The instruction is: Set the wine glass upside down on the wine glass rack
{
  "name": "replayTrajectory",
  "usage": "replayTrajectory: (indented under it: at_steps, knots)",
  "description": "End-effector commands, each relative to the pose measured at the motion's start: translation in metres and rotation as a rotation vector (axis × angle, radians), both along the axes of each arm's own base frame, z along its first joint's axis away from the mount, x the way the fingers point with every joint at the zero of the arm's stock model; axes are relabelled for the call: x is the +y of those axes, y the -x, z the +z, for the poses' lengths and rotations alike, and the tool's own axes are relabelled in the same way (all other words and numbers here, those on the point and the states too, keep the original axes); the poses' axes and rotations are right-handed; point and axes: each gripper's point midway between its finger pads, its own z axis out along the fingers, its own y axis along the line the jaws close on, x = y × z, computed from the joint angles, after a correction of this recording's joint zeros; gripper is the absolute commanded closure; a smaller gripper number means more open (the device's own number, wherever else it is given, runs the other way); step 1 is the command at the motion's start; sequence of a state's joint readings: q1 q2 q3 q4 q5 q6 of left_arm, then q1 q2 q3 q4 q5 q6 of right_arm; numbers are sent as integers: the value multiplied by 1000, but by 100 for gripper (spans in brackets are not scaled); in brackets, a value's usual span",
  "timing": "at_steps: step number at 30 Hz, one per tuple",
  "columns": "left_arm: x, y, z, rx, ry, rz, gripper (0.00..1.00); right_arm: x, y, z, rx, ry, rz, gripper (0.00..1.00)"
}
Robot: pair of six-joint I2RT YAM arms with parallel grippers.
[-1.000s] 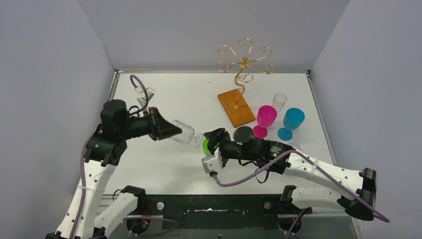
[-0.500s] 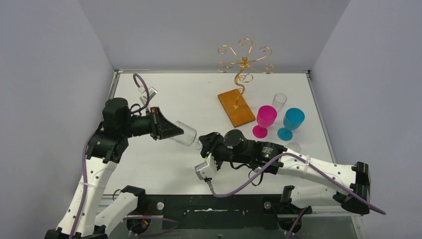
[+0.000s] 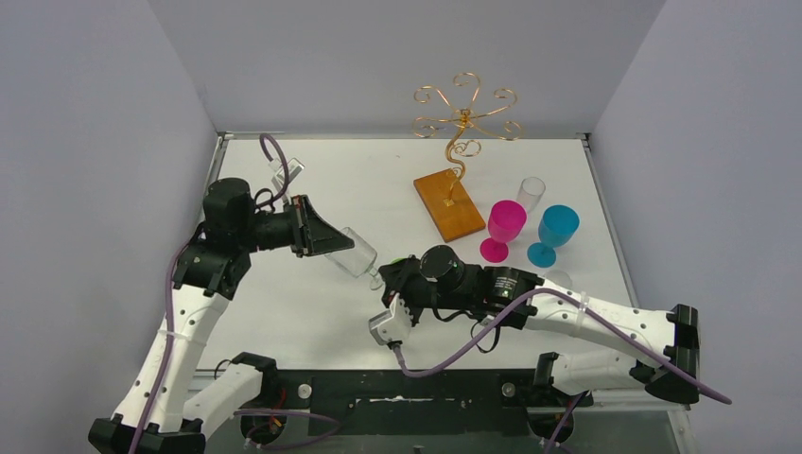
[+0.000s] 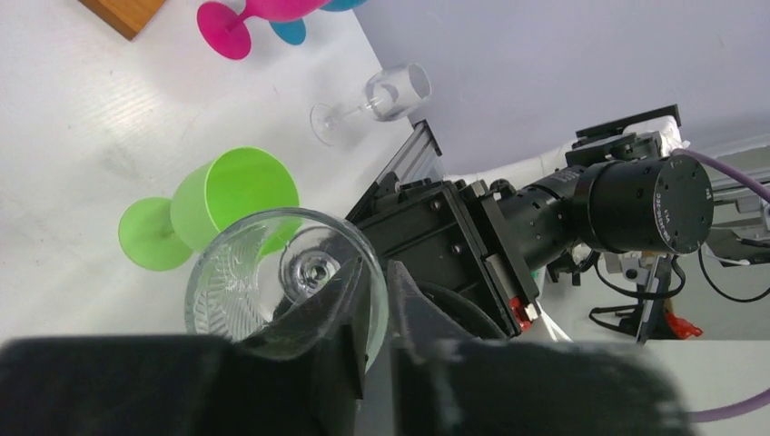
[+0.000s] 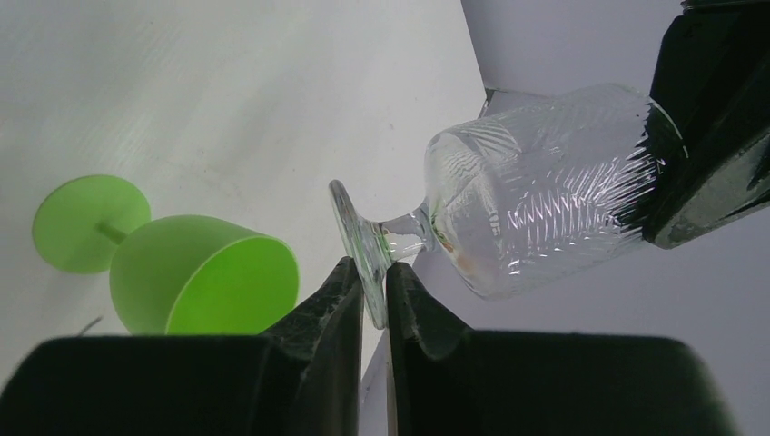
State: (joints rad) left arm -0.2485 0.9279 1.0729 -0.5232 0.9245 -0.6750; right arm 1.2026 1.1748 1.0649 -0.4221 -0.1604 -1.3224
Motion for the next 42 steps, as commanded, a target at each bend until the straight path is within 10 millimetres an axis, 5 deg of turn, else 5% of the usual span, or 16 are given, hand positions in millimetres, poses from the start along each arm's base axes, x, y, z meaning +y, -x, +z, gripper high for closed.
replayTrajectory:
  at_steps: [1, 8, 21, 24, 29, 39, 42]
  knots:
    - [-5, -16, 30, -118, 81, 12, 82, 11, -6, 36, 81, -140, -80, 100]
    - [-3, -37, 45, -195, 117, 93, 50, 13, -18, 38, 164, -222, -201, 100]
    - [32, -74, 48, -352, -38, 385, 32, 0, -61, 82, 605, -600, -516, 100]
    - [41, -76, 45, -374, -75, 437, 18, -7, -68, 90, 748, -716, -589, 100]
    - [60, -86, 15, -402, -207, 510, 16, -18, -84, 109, 1061, -943, -726, 100]
    - [97, -104, -93, -385, -445, 644, 16, -26, -87, 140, 1546, -1217, -814, 100]
    - [88, -101, -88, -376, -415, 599, 16, -23, -91, 139, 1625, -1229, -828, 100]
